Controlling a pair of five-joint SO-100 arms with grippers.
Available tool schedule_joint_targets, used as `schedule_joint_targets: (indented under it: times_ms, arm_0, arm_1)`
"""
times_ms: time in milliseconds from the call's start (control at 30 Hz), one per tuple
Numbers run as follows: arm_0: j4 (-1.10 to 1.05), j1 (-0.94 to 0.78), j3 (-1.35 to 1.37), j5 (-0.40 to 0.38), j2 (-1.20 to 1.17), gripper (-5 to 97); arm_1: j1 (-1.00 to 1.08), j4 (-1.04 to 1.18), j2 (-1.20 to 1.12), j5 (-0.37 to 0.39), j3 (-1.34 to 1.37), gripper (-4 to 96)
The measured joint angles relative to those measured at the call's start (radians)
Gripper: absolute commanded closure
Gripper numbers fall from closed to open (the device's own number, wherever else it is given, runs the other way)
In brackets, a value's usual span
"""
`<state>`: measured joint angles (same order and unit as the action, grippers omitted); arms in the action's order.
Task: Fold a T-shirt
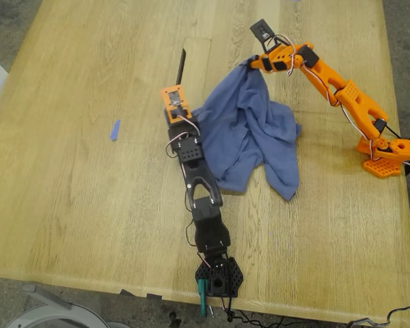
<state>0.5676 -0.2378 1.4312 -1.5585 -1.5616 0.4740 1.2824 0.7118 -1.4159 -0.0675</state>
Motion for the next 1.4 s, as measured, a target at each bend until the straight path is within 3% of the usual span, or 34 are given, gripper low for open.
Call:
schedule_joint_targets:
  times_ms: [400,967,1400]
  arm_0:
    - [0.477,0.127,-0.015,-0.005,-0.252,92]
    - [0.805,0.38,-0.015,-0.025,-0.342,92]
    - [0.923,0.611,-0.011,-0.06,-0.347,92]
  arm_1:
    - [-0.06,0.396,0.184,0.011,0.012,89.0]
    - [-0.133,0.408,0.9,0.021,1.032,89.8]
    - [-0.184,0.394,1.331,0.034,1.641,90.2]
